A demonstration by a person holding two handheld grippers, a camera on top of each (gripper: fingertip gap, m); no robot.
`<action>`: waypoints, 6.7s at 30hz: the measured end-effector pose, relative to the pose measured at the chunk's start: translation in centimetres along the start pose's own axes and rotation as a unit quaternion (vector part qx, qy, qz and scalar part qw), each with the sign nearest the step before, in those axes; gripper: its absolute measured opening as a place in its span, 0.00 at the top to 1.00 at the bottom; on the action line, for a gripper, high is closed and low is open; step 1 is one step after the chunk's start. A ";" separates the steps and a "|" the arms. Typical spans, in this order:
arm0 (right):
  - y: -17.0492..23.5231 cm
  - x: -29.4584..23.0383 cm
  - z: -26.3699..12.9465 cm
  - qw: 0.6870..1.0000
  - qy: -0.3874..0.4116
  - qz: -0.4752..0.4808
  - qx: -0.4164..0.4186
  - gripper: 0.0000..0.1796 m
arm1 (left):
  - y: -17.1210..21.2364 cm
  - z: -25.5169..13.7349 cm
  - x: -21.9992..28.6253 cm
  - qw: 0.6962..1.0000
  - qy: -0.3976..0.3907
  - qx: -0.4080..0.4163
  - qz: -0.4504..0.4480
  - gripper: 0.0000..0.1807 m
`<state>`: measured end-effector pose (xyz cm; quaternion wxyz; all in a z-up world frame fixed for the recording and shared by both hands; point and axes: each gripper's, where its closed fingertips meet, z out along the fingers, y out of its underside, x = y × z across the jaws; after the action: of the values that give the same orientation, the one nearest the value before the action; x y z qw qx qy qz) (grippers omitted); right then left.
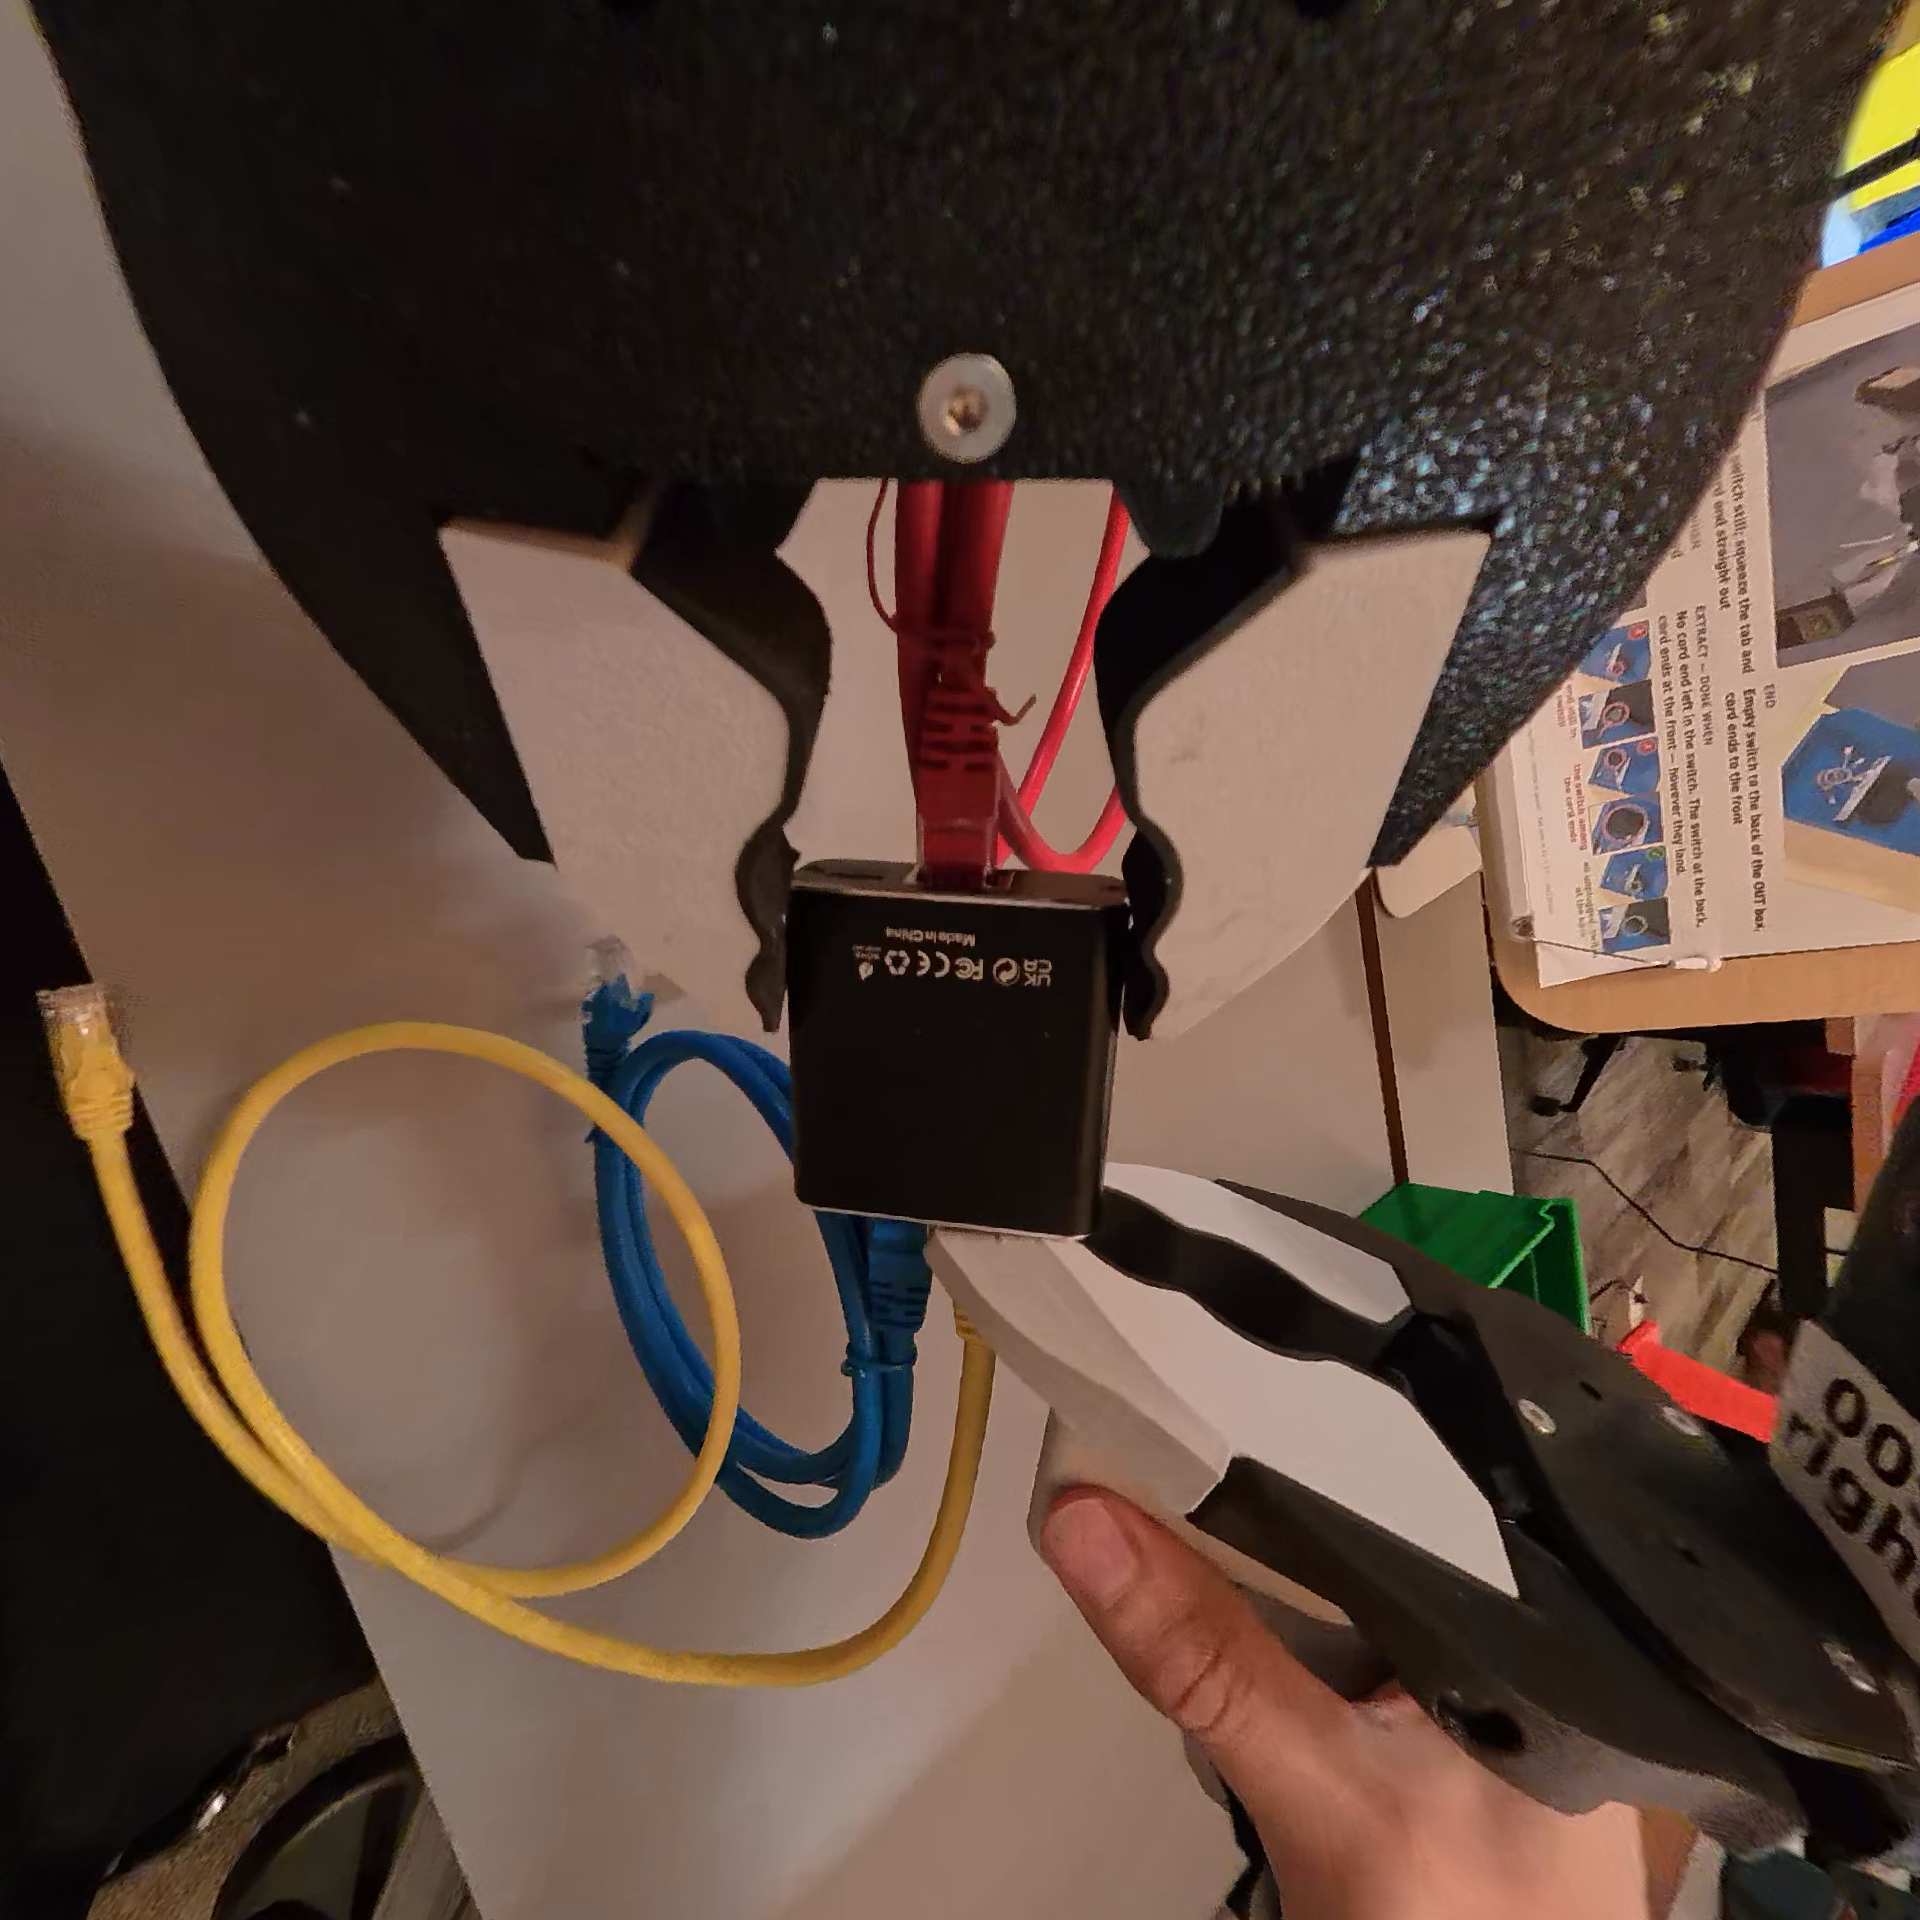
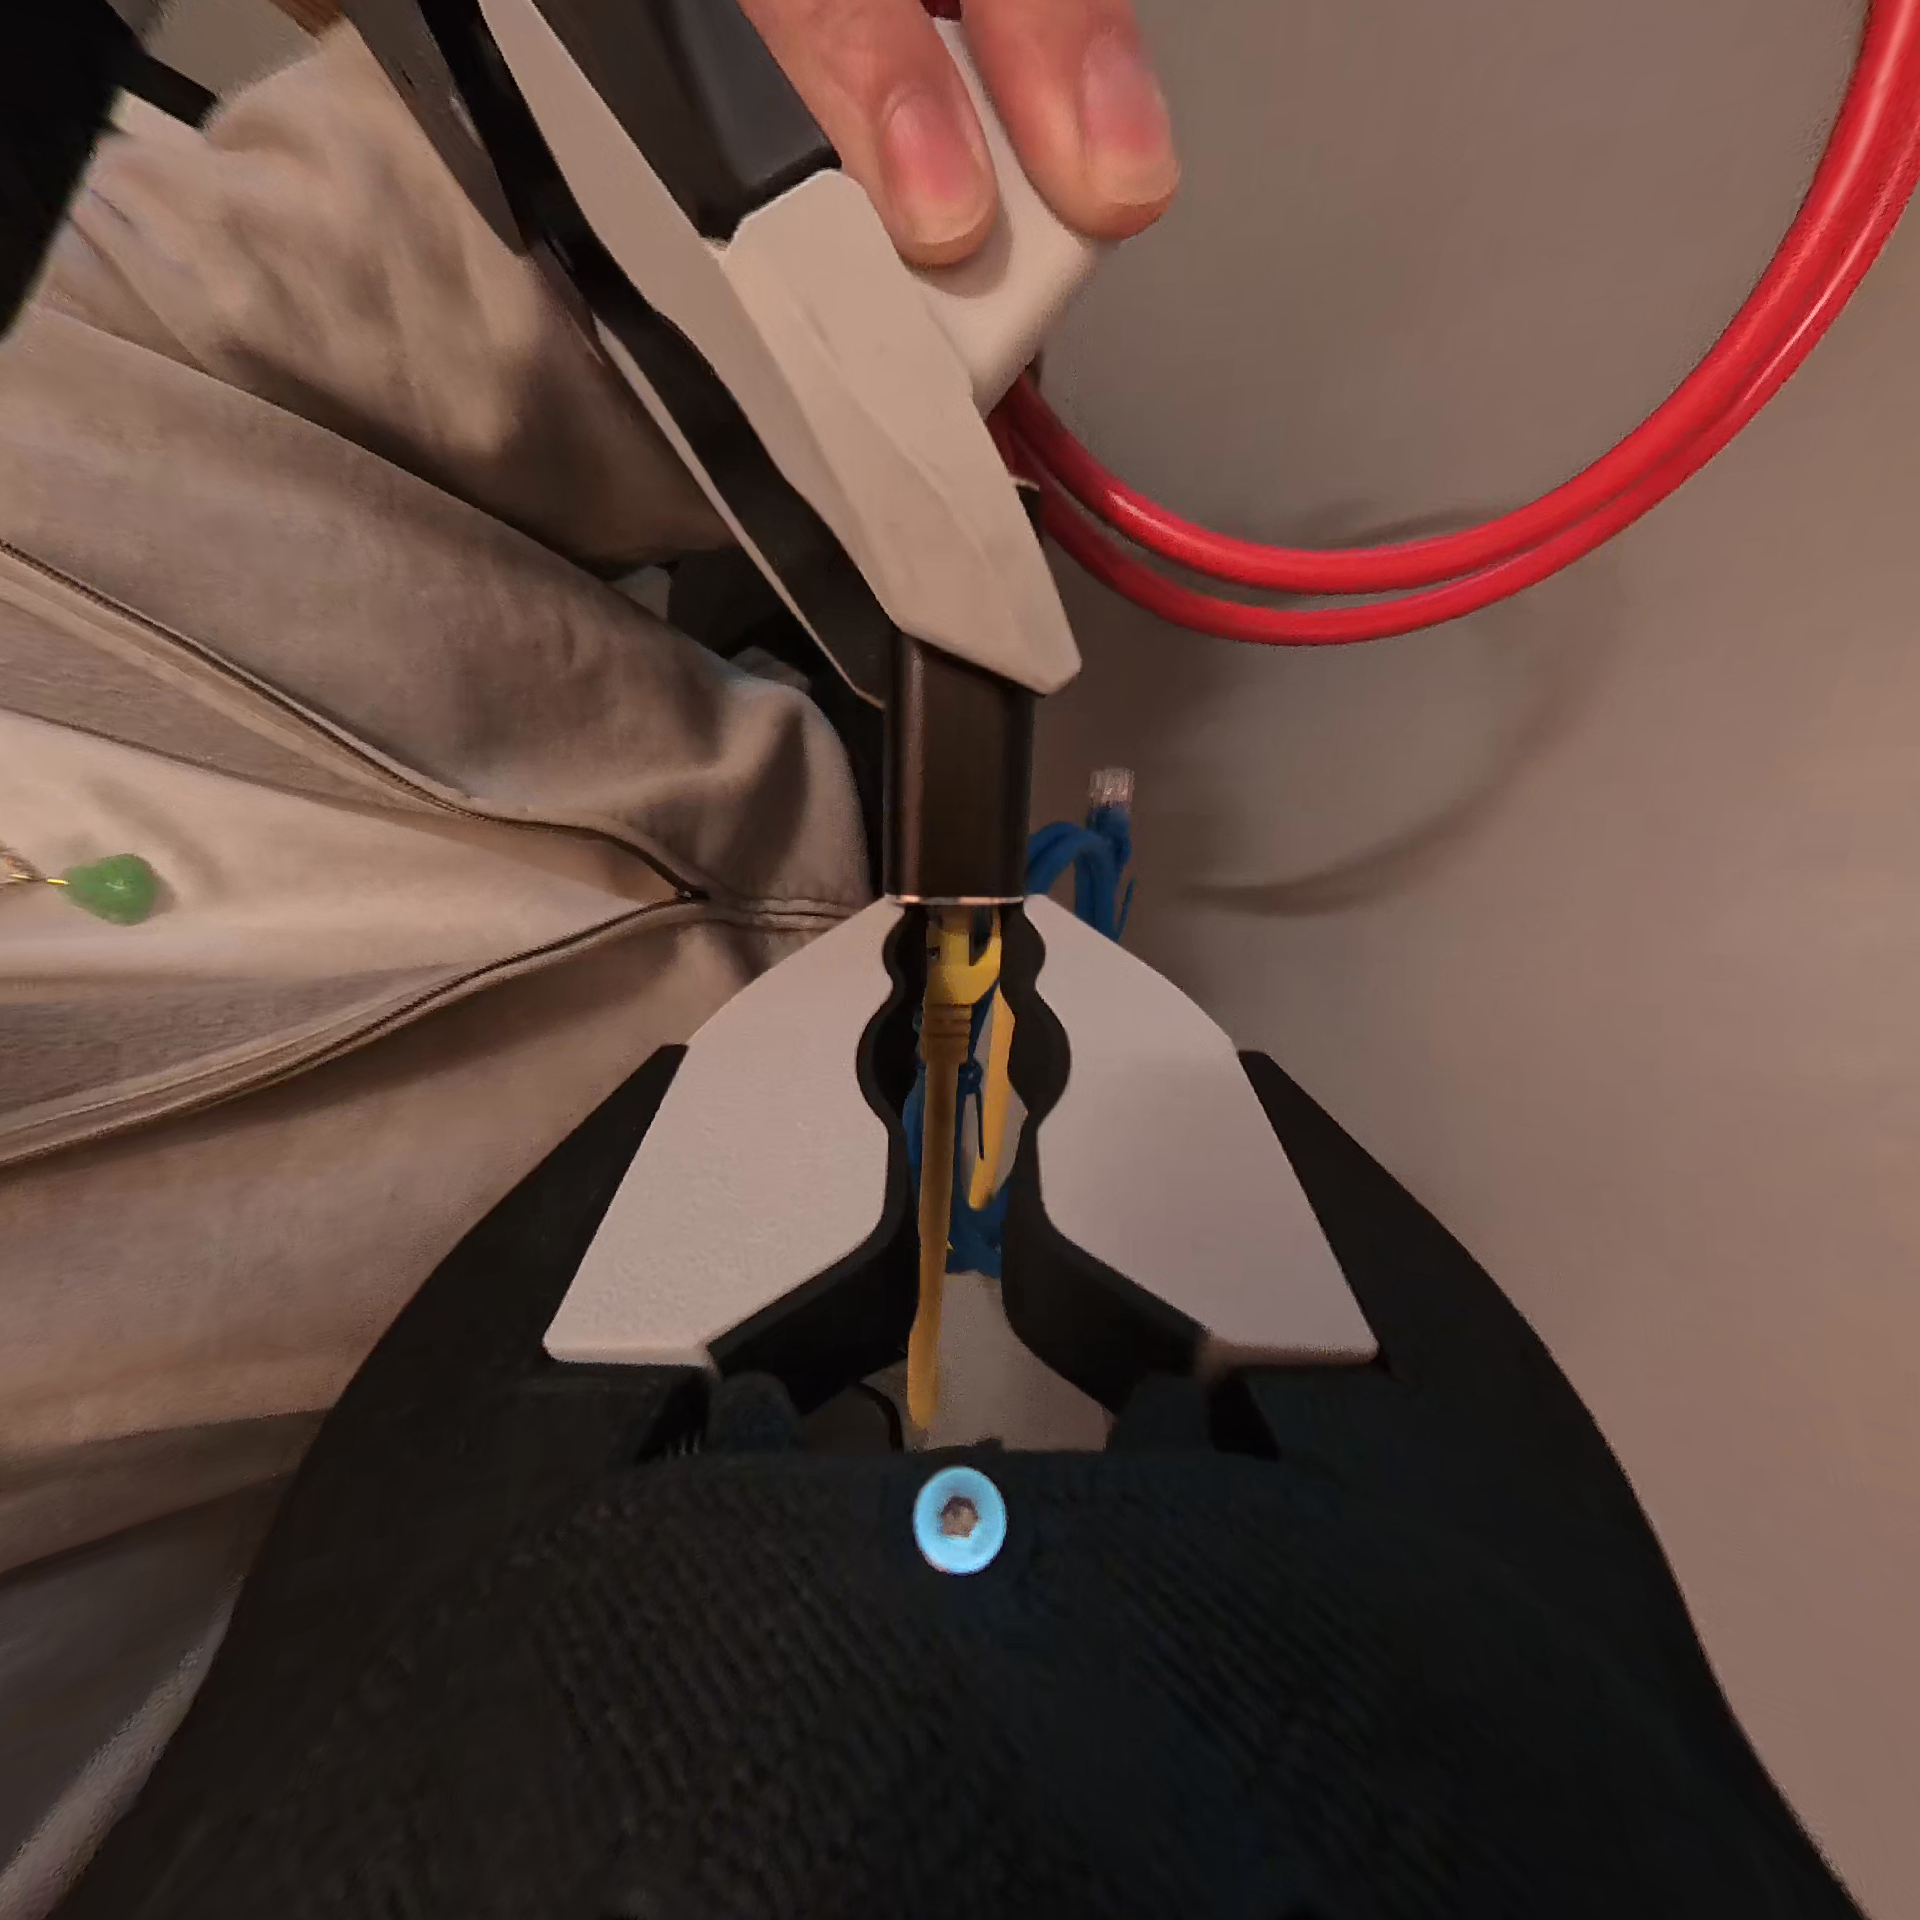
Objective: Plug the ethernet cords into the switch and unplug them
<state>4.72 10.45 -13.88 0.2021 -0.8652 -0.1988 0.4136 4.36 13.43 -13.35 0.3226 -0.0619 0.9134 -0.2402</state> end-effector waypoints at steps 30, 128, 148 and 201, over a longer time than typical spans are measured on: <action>2.1 3.0 -0.3 0.996 0.037 0.011 -0.076 0.92 | 1.2 2.7 0.0 0.998 -0.061 -0.013 0.012 0.66; -3.6 0.6 -8.4 0.766 0.245 -0.031 0.593 0.80 | 5.2 2.1 -6.1 0.845 -0.382 0.085 -0.364 0.66; -3.3 4.4 -5.1 0.694 0.567 -0.444 0.012 0.64 | 4.2 1.8 -2.9 0.783 -0.012 0.165 -0.599 0.66; -4.4 4.8 -5.4 0.581 0.625 -0.519 -0.043 0.91 | 2.5 0.6 -5.0 0.744 0.135 0.166 -0.633 0.67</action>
<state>11.03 15.64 -11.53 0.4191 -0.6669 -0.4566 -0.4136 8.76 16.71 -12.20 -0.0253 -0.5388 0.6440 -0.5425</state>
